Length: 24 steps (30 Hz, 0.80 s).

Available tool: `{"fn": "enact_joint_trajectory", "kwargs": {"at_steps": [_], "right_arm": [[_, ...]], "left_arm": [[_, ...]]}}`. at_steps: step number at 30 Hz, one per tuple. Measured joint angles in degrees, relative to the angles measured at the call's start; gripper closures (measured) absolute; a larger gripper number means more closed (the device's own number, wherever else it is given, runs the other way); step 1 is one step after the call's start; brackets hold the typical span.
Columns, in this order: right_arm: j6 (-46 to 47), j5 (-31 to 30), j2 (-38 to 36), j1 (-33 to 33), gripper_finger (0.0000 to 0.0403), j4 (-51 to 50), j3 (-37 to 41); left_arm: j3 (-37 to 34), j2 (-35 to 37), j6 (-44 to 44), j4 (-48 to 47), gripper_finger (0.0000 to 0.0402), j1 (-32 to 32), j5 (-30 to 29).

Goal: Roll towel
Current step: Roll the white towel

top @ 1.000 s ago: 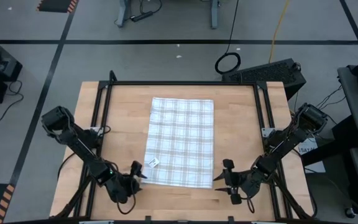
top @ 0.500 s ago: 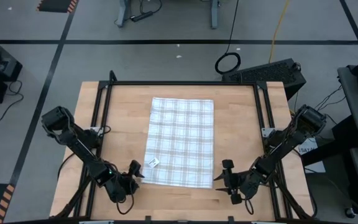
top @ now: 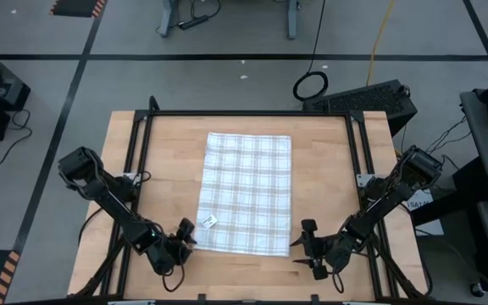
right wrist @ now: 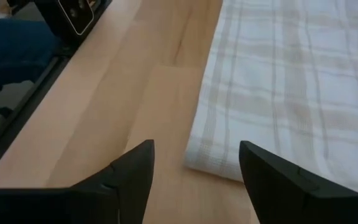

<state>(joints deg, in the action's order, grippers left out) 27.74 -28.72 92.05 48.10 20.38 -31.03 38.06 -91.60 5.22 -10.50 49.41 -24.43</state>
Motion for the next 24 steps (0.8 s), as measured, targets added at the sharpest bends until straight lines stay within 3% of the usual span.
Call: {"fn": "enact_joint_trajectory", "kwargs": {"at_steps": [7,17,24], "right_arm": [[-0.4,0.06,0.0,0.0,0.0184,0.01,0.0],[-2.08,0.54,0.0,0.0,0.0193,0.01,0.0],[-12.09,1.77,0.02,0.0,0.0196,-0.39,0.02]], "left_arm": [[0.15,-1.5,-0.1,1.34,0.0245,-1.35,0.82],[0.12,-1.68,-1.18,1.32,0.0389,-3.84,2.31],[0.06,-1.69,-1.11,1.17,0.0387,-3.98,1.35]]}}
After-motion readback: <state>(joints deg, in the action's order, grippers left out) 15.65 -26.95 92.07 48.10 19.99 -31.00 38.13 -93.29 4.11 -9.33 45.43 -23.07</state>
